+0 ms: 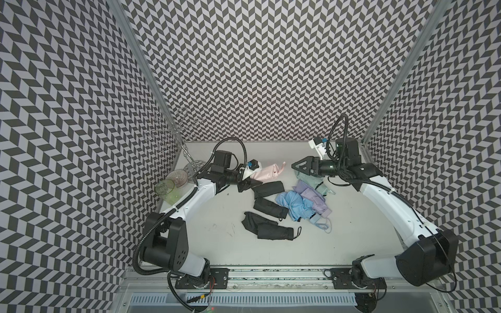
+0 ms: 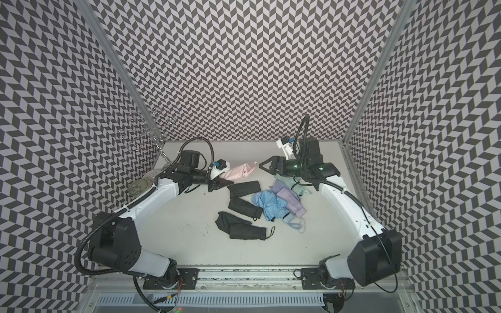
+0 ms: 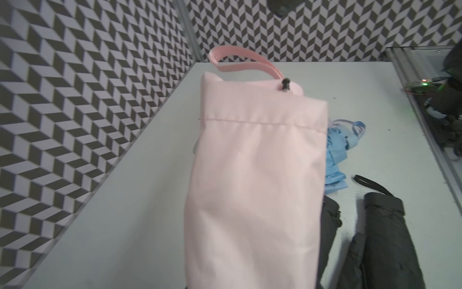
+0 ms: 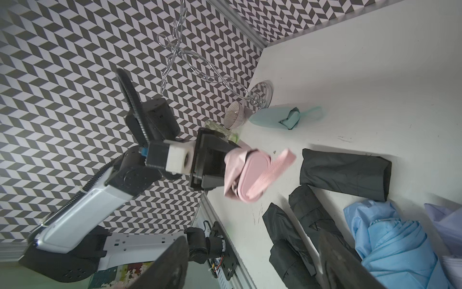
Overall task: Take umbrellas out of sleeves
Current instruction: Pick up the umbrella from the center of the board, then take out the umbrella from the umbrella sleeve.
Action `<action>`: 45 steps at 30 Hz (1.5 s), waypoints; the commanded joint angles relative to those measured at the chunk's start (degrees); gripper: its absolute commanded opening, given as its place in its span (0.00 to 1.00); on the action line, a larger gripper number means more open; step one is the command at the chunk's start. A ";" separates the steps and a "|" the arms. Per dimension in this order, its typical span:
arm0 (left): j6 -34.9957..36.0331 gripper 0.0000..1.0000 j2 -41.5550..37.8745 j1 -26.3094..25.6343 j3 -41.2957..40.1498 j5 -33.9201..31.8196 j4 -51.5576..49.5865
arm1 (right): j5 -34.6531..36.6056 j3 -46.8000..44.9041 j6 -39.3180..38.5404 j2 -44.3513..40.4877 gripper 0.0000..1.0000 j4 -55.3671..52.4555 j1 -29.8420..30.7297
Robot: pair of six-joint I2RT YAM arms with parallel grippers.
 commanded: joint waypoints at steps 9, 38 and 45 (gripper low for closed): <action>1.62 0.00 -12.87 -5.55 -10.02 17.87 6.83 | -2.40 2.04 -0.73 -6.98 0.70 -14.36 5.38; -13.05 0.00 -7.01 -1.82 -10.86 24.21 20.24 | -11.81 -2.27 13.25 -8.86 0.46 1.28 10.54; -12.31 0.00 -7.04 -1.77 -10.33 24.08 19.10 | -12.02 -4.16 12.76 -8.61 0.47 2.56 10.55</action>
